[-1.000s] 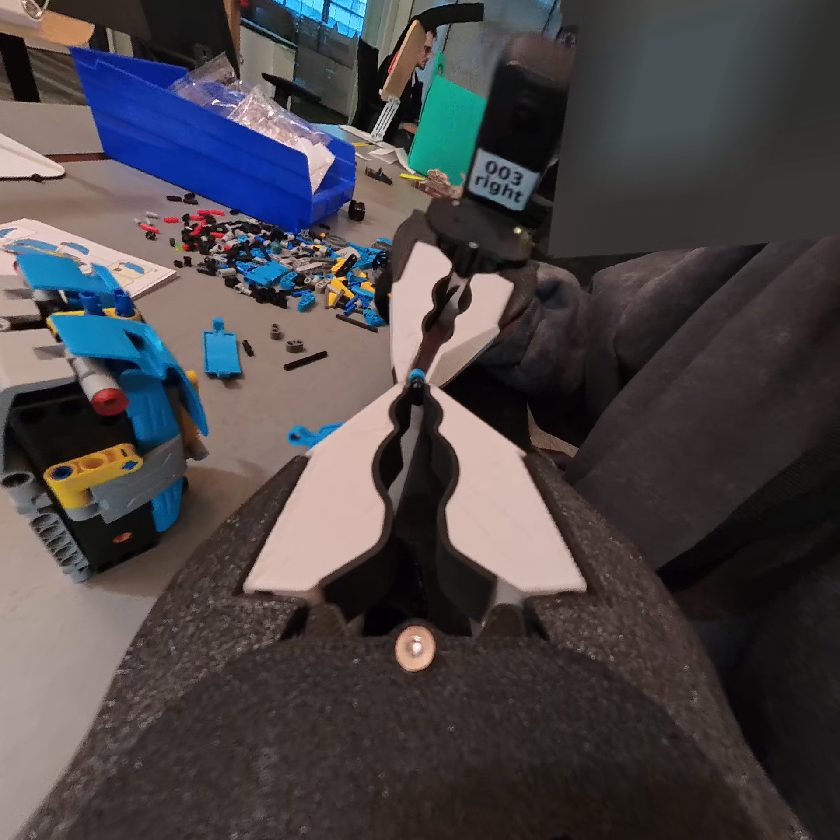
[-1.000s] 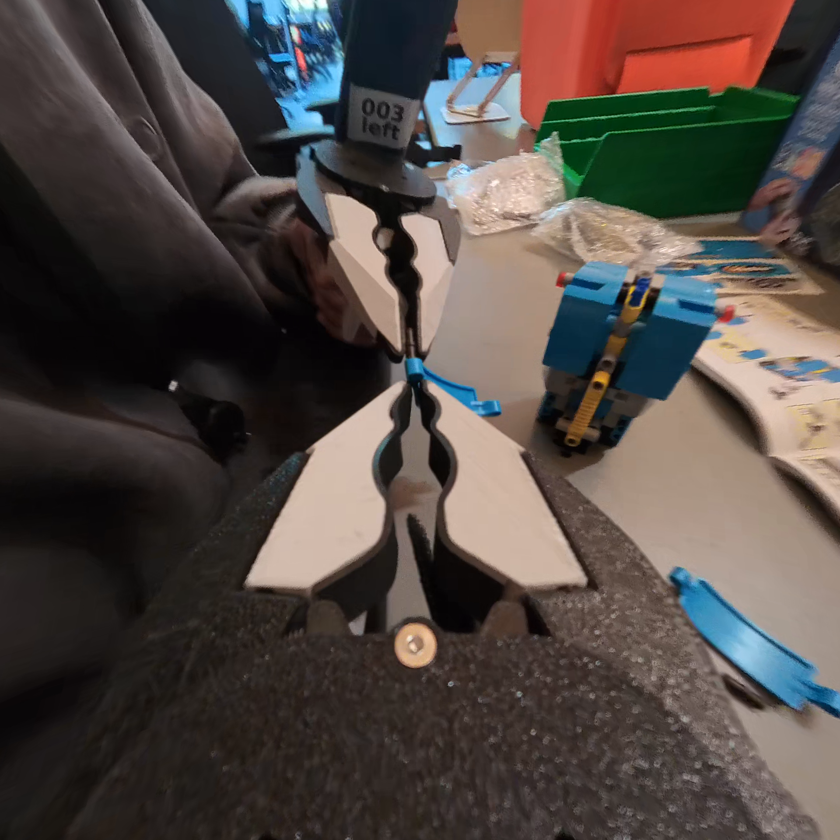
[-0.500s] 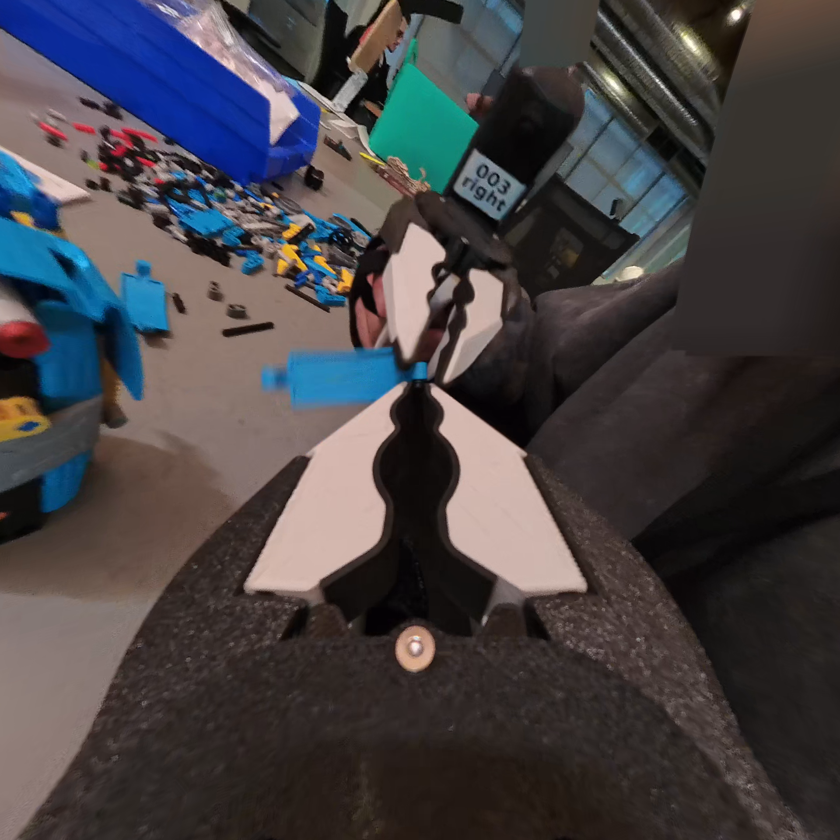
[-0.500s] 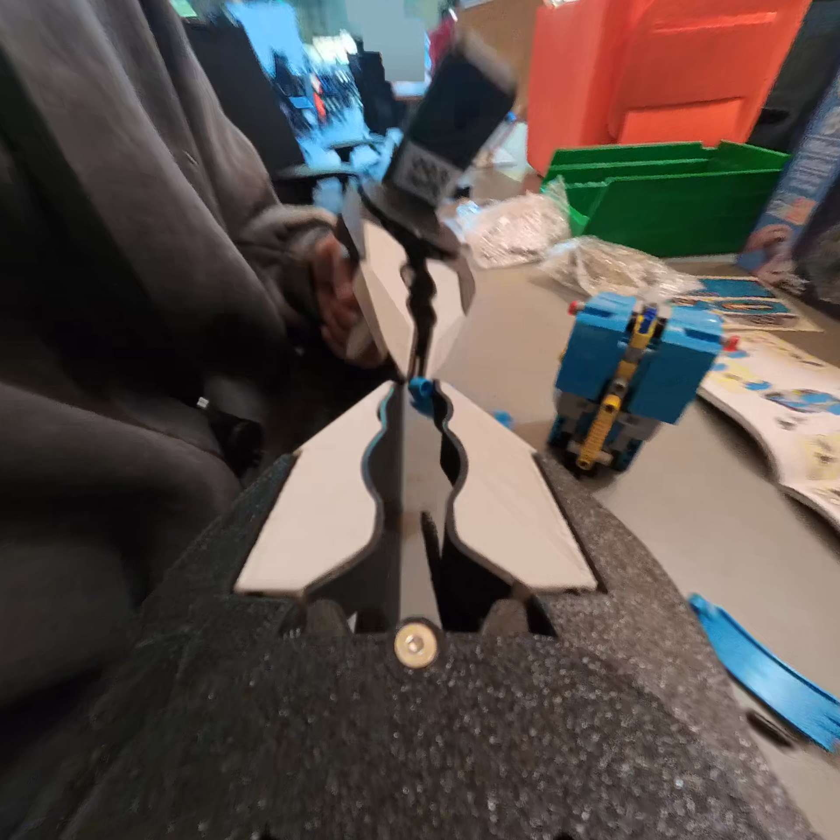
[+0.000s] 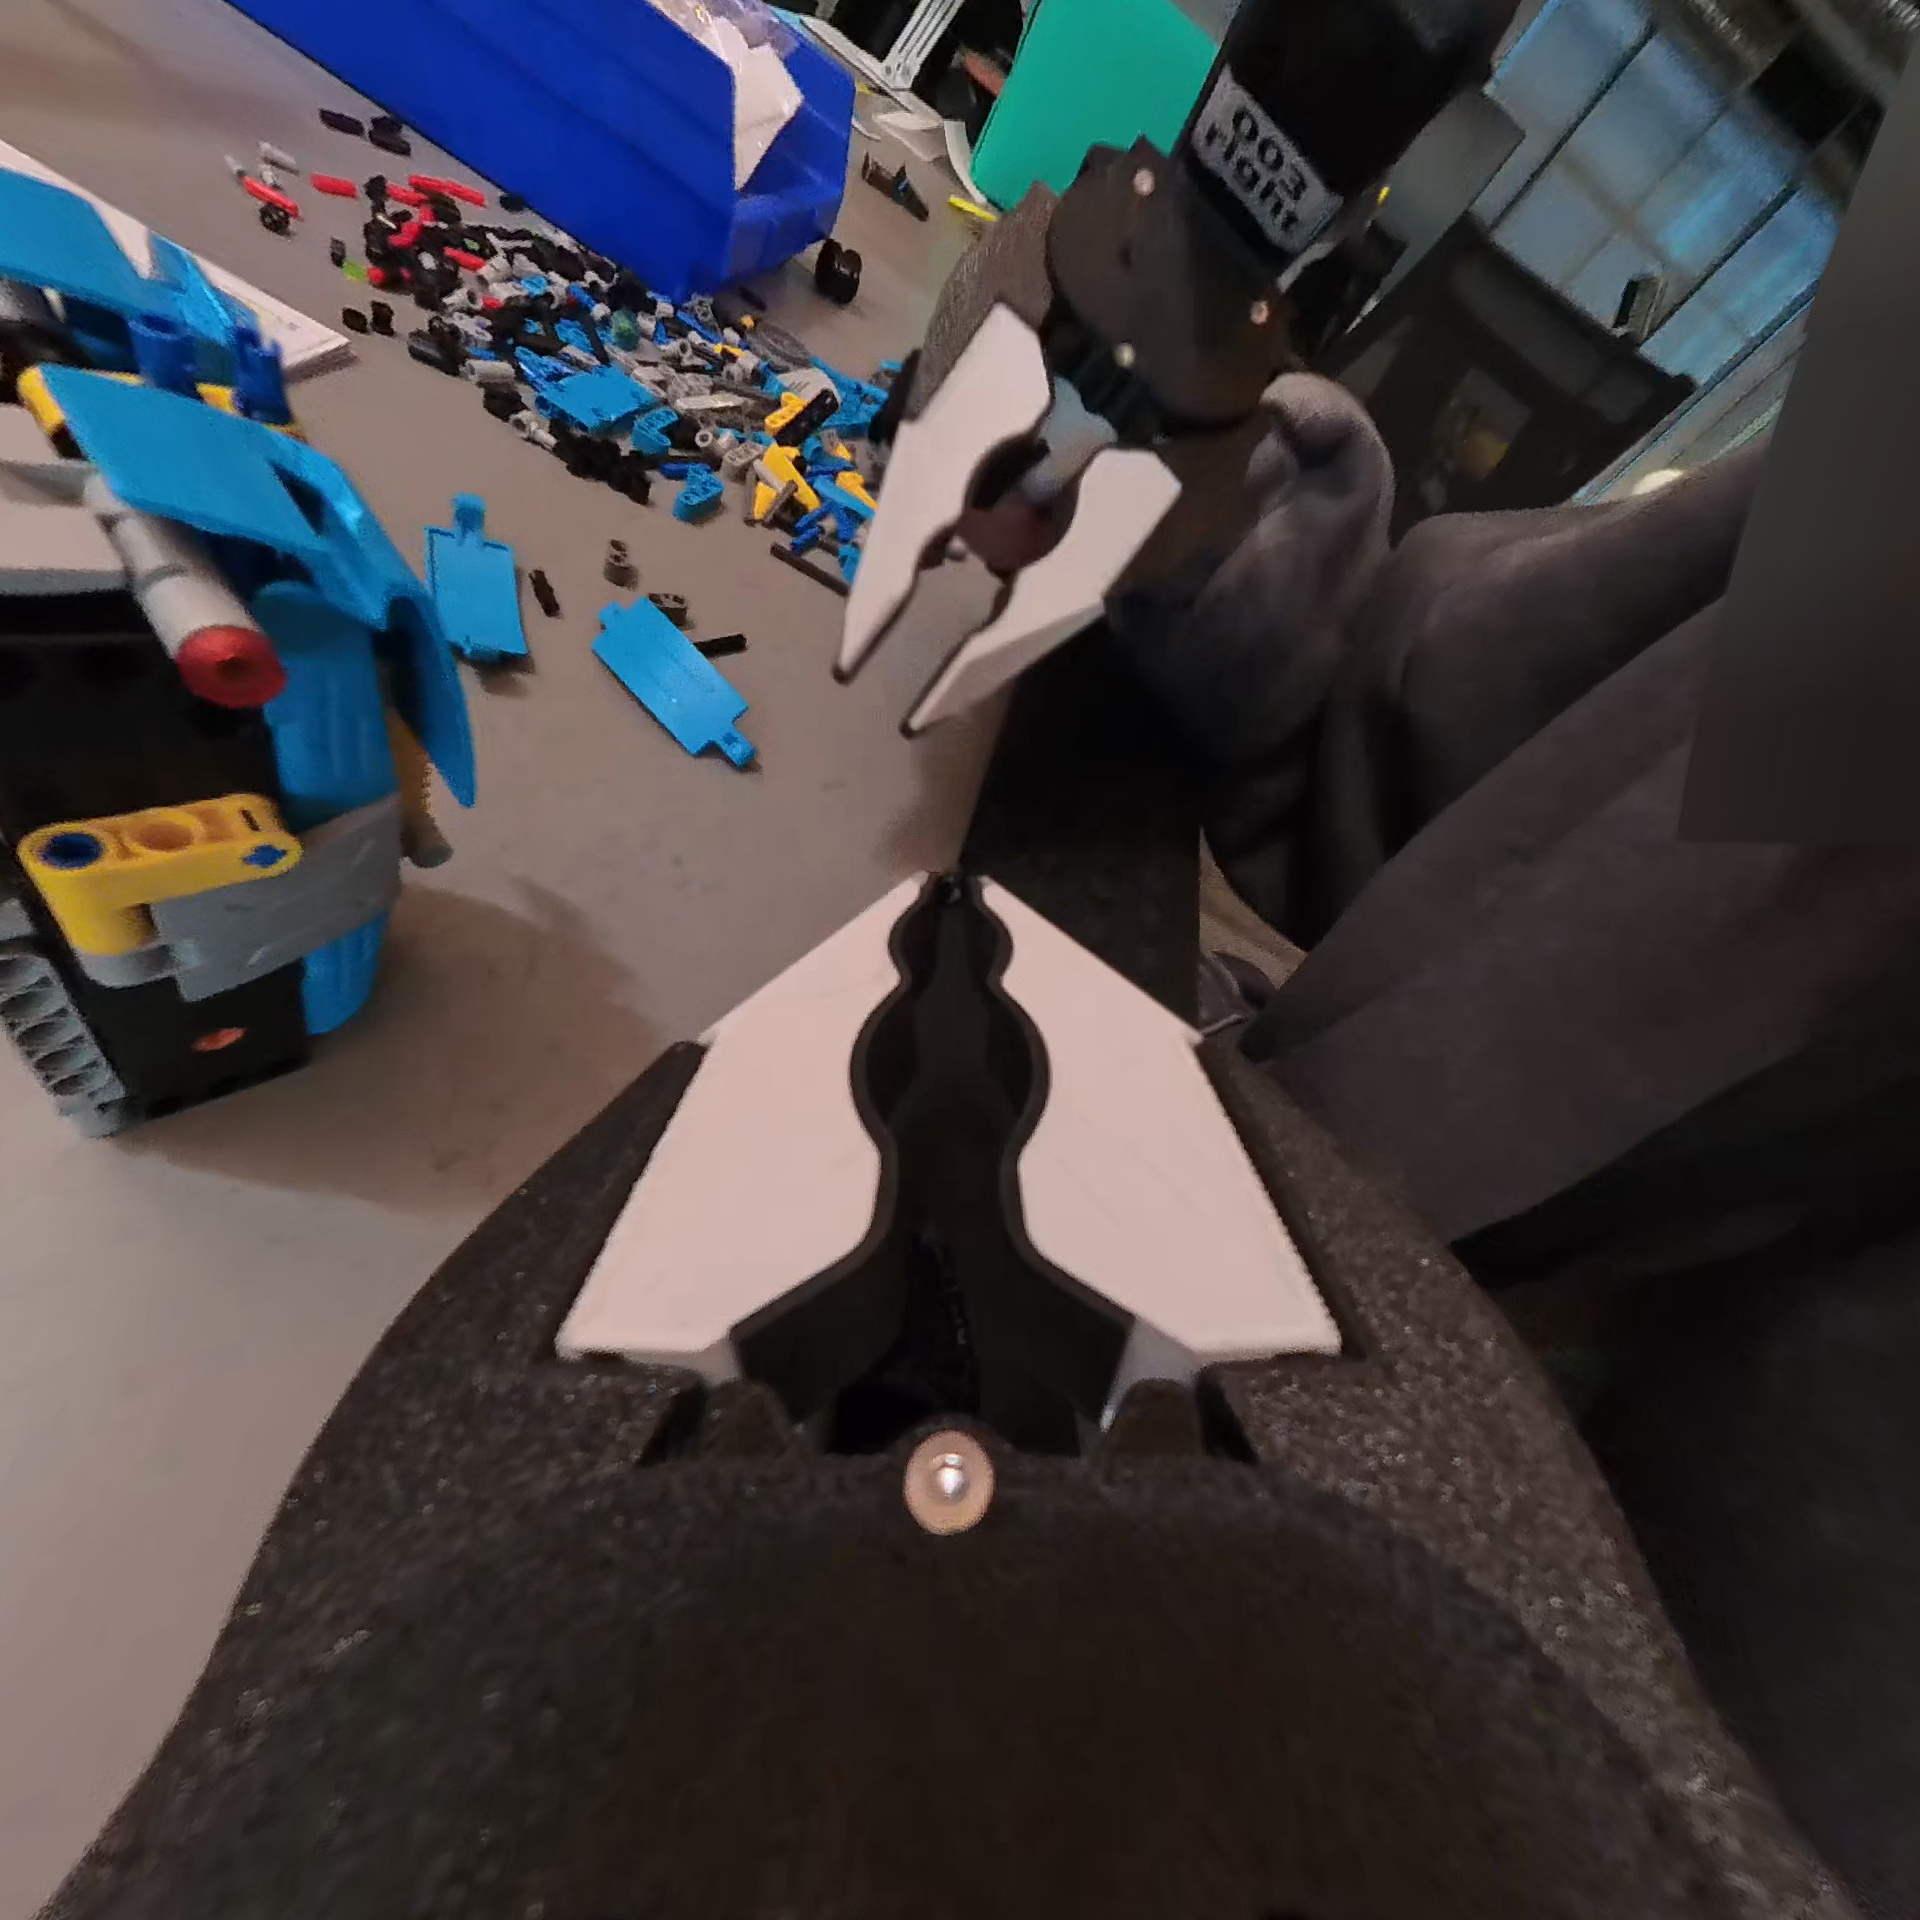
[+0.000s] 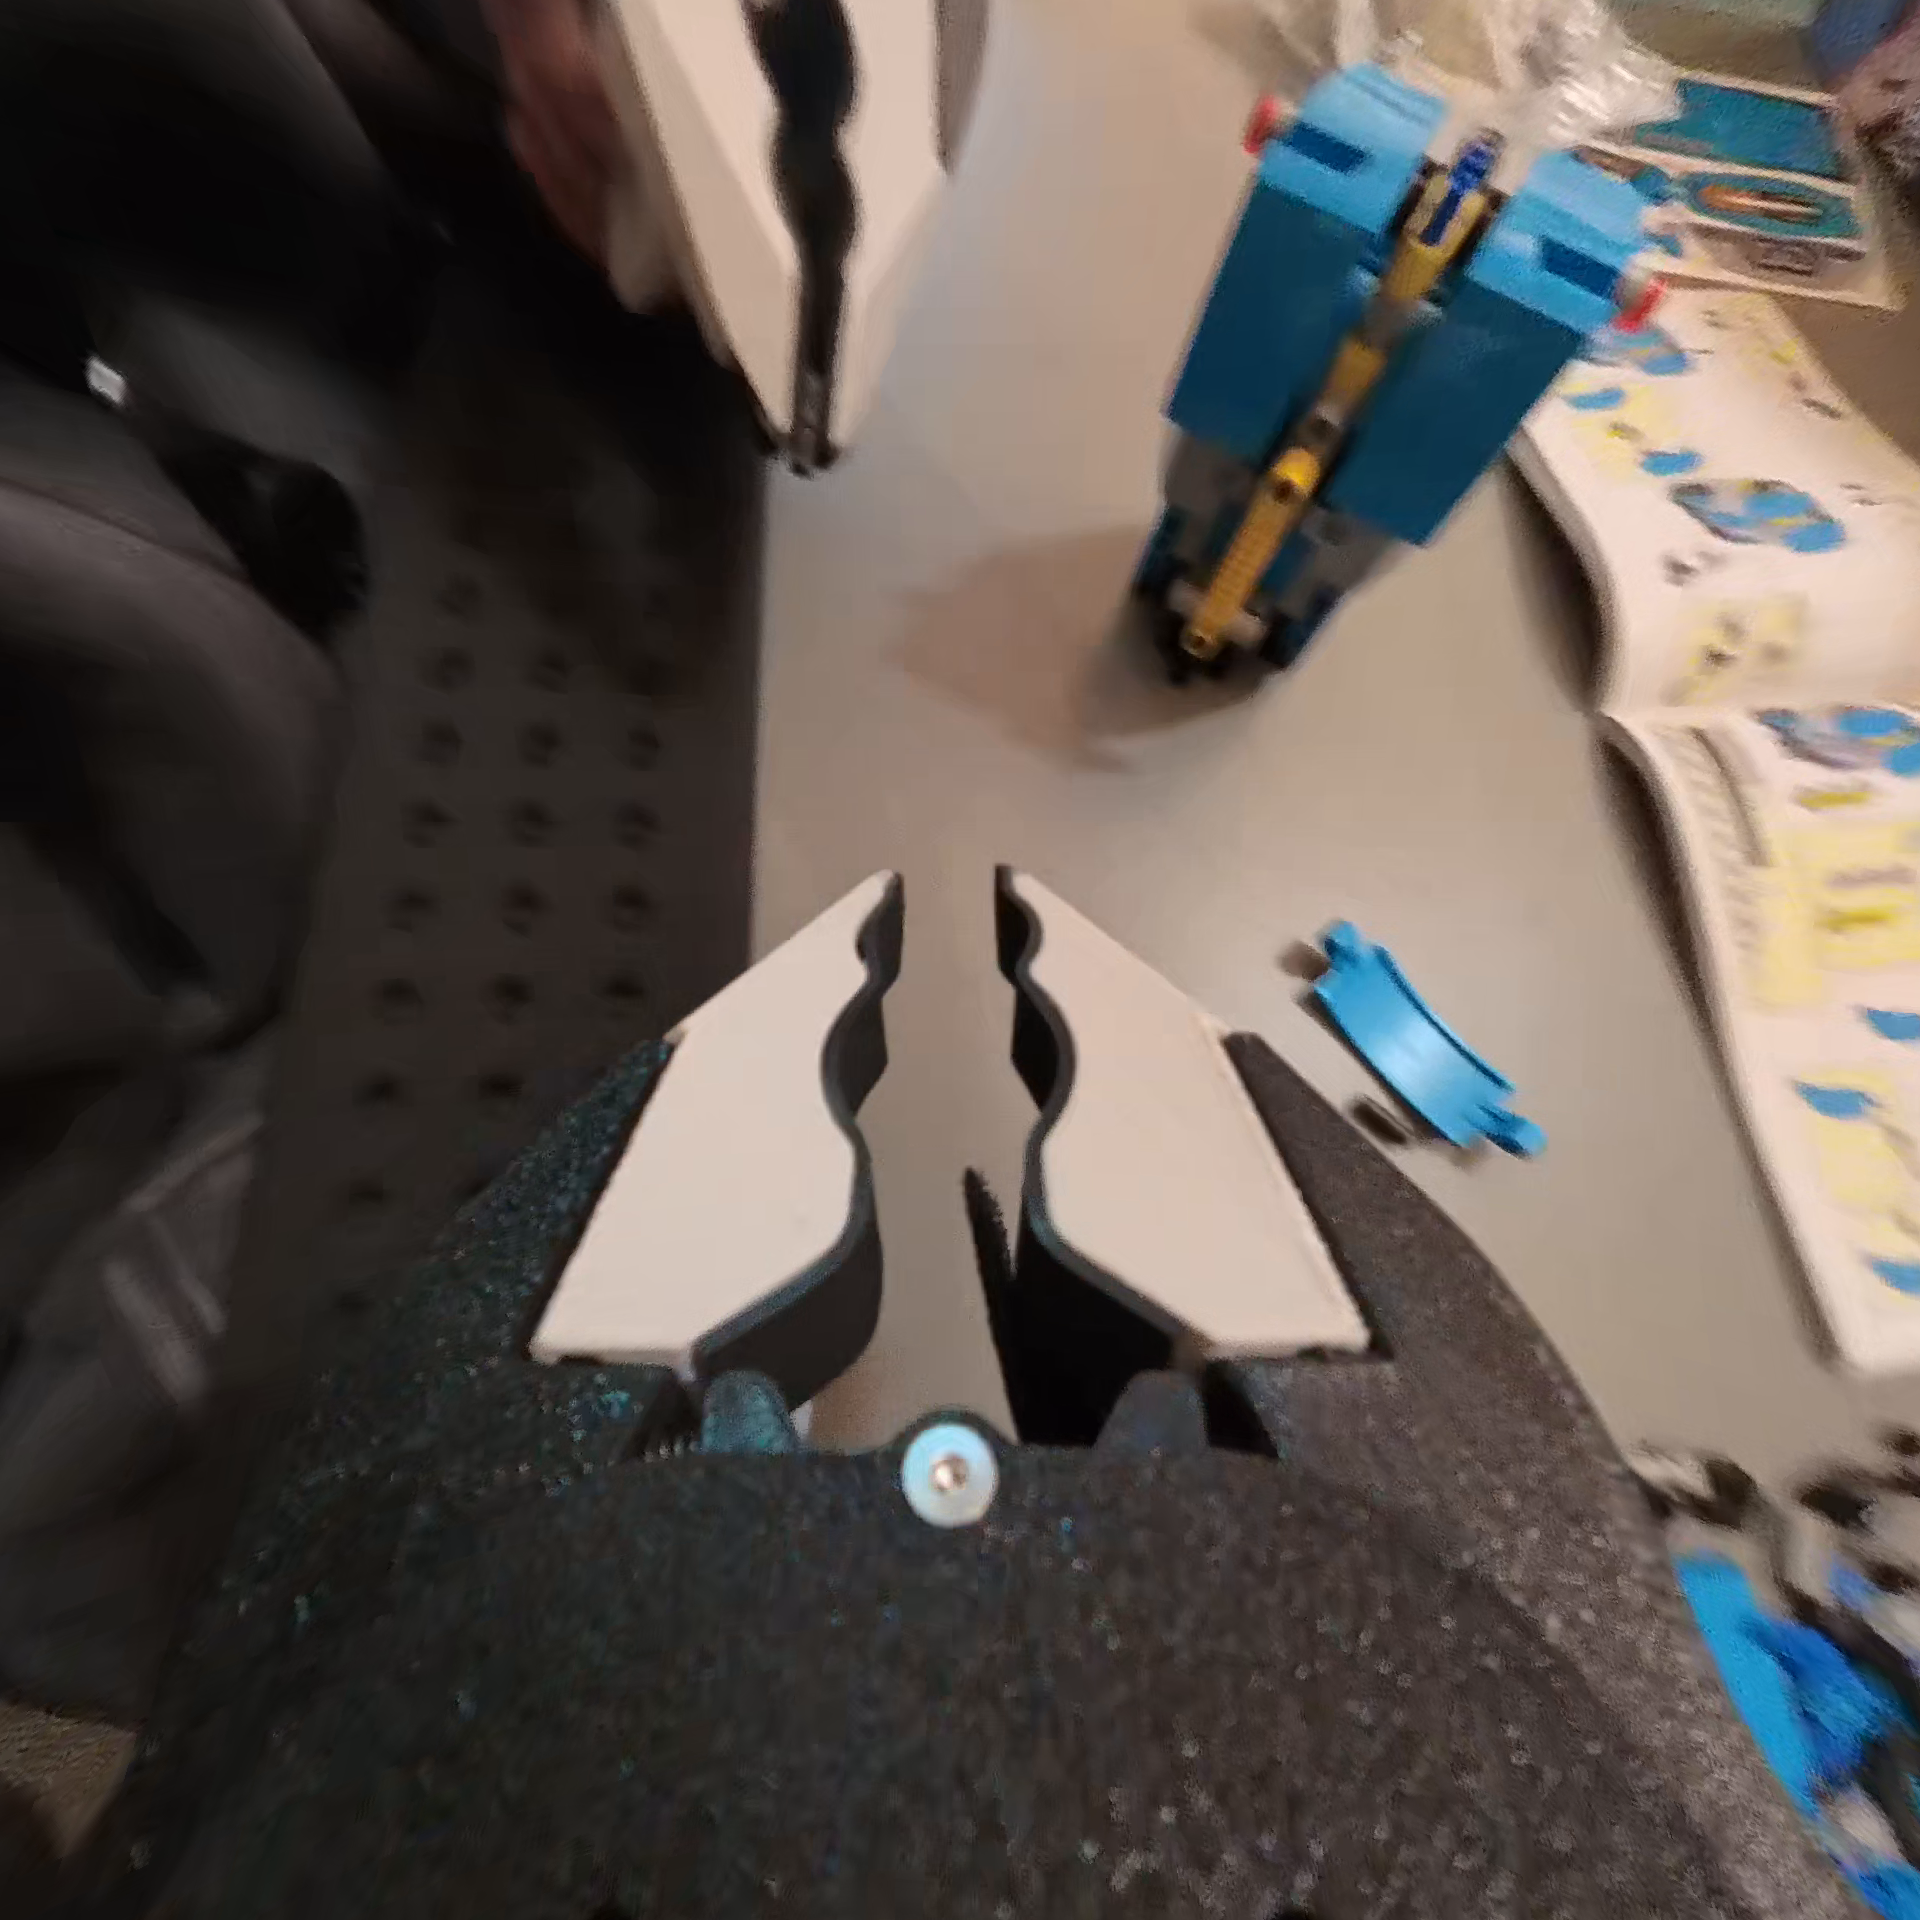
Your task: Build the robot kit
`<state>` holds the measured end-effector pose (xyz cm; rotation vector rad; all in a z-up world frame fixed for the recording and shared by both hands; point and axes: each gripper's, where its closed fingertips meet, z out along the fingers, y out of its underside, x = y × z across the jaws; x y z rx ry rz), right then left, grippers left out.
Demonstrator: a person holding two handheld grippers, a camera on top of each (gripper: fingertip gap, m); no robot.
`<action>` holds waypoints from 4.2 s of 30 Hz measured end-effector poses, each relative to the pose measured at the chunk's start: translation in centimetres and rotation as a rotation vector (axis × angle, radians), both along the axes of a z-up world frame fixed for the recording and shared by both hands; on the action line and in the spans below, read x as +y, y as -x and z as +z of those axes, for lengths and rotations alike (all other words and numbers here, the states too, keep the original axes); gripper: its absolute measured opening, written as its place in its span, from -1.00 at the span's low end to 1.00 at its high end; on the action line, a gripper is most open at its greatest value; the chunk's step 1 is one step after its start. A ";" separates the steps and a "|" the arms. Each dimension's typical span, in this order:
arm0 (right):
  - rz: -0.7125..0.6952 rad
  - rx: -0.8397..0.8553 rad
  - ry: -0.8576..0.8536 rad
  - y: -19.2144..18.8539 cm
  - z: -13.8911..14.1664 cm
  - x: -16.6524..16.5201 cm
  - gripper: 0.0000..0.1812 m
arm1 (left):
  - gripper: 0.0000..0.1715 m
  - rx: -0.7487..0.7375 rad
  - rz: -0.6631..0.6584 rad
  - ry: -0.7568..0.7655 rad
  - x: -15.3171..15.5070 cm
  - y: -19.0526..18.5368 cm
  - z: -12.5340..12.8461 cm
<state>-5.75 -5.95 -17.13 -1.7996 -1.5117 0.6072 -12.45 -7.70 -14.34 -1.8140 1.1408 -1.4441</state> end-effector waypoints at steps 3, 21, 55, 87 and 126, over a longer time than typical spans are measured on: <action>-0.058 -0.095 -0.101 -2.3 -0.7 2.1 -0.81 | -0.96 0.019 -0.004 -0.047 -0.4 -0.3 -0.3; -0.581 0.125 0.520 -2.7 -3.6 6.2 -0.50 | -0.96 -0.006 -0.008 -0.039 -0.4 -0.2 0.0; -0.382 -0.115 0.290 2.2 -3.0 4.1 -0.93 | -0.95 -0.109 0.087 -0.049 1.1 1.0 1.7; 0.034 0.943 0.774 9.2 8.6 -0.6 -0.94 | -0.95 -0.337 0.176 -0.397 1.1 1.7 6.2; 0.272 0.435 -0.455 7.7 7.0 -2.8 -0.93 | -0.97 -0.373 -0.109 0.811 -1.5 0.1 4.5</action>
